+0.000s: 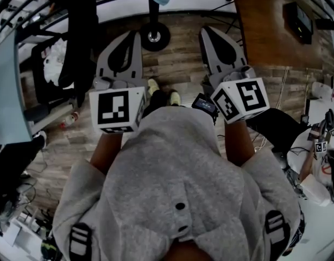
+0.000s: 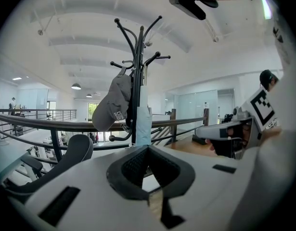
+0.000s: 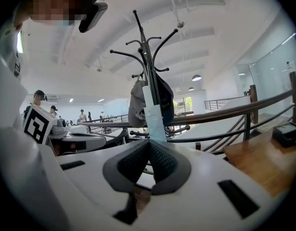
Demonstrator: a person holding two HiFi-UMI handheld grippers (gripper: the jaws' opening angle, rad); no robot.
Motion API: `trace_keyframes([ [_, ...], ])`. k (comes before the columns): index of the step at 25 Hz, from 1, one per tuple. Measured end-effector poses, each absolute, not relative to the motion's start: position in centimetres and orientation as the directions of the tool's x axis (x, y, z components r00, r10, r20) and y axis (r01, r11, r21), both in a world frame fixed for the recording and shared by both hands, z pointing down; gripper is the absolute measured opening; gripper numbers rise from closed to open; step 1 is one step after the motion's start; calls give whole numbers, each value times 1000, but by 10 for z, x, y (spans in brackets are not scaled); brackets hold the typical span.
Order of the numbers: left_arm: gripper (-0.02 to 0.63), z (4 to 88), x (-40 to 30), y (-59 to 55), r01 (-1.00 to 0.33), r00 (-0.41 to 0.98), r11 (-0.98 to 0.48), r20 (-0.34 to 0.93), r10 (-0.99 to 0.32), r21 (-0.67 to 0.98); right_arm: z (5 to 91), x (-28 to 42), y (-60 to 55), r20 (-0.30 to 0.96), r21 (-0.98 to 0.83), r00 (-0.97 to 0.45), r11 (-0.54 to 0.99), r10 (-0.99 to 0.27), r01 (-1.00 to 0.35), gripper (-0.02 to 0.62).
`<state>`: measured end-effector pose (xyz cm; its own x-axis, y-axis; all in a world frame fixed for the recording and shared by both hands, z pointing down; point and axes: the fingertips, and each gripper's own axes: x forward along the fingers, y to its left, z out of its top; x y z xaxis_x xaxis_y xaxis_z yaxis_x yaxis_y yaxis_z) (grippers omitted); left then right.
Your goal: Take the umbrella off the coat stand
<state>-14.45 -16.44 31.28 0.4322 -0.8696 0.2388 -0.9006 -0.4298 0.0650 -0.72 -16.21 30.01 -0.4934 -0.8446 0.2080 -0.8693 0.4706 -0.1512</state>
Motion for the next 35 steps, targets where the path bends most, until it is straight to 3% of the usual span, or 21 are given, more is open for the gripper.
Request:
trace_keyframes([
  [17, 14, 306, -146, -175, -877, 477, -478, 211, -853, 50, 288, 3, -163, 201, -123, -410, 392, -890, -911, 9],
  [35, 15, 297, -101, -250, -900, 436, -433, 185, -881, 56, 274, 47, -232, 144, -129, -451, 435, -881, -891, 9],
])
